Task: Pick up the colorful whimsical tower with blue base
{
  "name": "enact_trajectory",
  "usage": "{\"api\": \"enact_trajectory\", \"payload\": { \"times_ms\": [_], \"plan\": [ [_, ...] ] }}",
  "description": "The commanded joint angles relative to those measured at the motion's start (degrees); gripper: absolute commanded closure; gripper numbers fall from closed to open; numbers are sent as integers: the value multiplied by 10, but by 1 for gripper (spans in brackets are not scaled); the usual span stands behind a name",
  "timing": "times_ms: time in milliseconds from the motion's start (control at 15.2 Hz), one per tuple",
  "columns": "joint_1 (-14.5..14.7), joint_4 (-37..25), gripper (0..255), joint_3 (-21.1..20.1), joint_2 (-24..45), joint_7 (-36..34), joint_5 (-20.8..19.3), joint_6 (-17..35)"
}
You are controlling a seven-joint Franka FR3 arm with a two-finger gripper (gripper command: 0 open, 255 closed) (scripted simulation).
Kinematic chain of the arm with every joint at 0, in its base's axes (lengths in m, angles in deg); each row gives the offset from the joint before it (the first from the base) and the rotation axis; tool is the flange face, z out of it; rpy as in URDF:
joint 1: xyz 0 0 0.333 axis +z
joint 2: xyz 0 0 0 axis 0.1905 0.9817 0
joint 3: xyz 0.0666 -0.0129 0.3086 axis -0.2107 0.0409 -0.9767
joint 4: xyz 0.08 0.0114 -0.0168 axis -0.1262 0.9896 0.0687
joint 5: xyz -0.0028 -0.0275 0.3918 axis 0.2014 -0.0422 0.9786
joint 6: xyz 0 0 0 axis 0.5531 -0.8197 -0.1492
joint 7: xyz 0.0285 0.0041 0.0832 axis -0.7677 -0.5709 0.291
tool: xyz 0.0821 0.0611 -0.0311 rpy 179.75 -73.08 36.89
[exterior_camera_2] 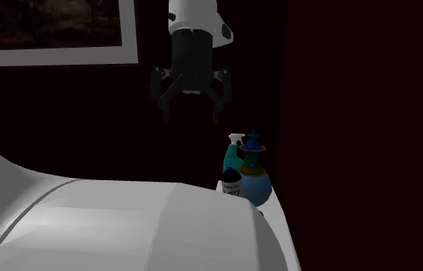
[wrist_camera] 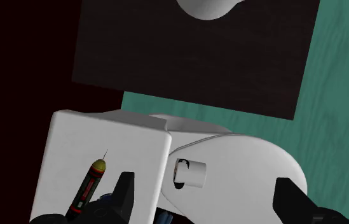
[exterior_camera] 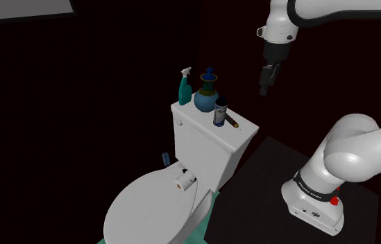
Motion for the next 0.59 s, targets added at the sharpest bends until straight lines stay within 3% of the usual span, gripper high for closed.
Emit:
{"api": "enact_trajectory", "payload": {
  "times_ms": [0, 528],
  "plan": [
    [0, 0, 0, 0, 0, 0, 0, 0],
    [-6, -112, 0, 39, 185, 37, -10, 73]
  ]
}}
